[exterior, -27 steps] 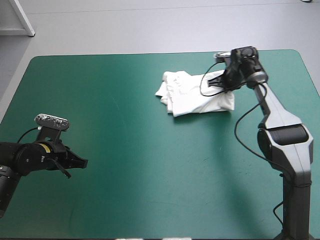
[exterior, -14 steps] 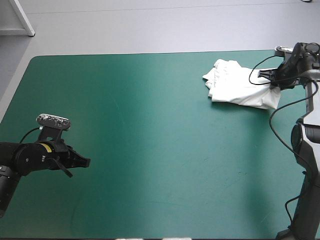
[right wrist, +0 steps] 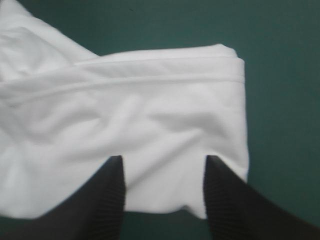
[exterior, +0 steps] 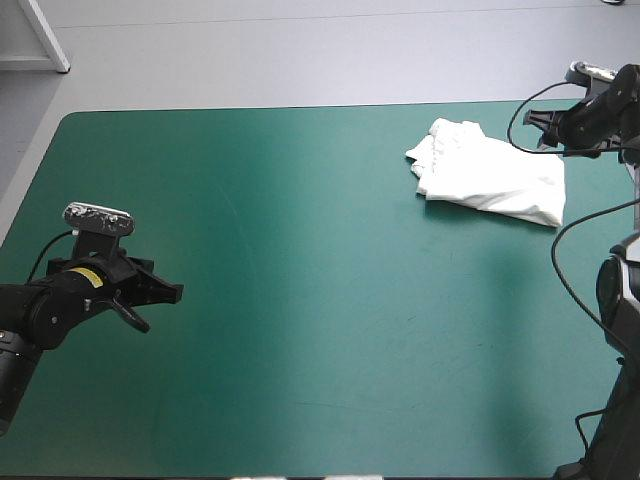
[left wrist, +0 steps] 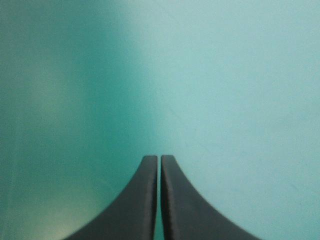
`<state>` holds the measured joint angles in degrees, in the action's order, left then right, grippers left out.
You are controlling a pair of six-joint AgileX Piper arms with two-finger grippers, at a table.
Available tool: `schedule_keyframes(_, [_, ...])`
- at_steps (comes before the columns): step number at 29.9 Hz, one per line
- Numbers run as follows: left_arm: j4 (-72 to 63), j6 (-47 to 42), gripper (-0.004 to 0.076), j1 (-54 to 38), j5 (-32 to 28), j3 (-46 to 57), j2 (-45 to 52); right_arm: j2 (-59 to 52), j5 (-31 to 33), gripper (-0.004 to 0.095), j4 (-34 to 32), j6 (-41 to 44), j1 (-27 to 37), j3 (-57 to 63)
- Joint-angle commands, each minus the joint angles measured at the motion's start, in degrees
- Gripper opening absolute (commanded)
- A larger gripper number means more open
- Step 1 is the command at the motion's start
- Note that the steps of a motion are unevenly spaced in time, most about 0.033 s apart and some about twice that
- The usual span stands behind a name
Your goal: Fold the cloth
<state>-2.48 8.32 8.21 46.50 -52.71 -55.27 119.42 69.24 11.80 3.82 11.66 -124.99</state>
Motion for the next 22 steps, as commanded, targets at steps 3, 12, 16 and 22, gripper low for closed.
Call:
schedule_keyframes(3, [0.1, 0.2, 0.0019, 0.1, -12.7, -1.7, 0.6, -15.0, -1.6, -0.0004, 6.9, -7.2, -2.6, 3.3])
schedule_keyframes(12, [-0.4, 0.2, 0.0019, 0.1, -20.0, -1.7, 1.0, -41.6, -22.8, -0.0008, -3.3, -8.9, -16.9, 37.0])
schedule_keyframes(16, [-0.4, 0.2, 0.0019, 0.1, -20.0, -1.0, 2.5, -56.4, -43.4, -0.0008, -3.2, -9.8, -22.5, 61.6])
schedule_keyframes(22, [-0.4, 3.0, 0.0019, 0.1, -26.4, 5.3, 6.4, -74.8, -62.8, -0.0010, -5.4, -11.1, -23.8, 89.3])
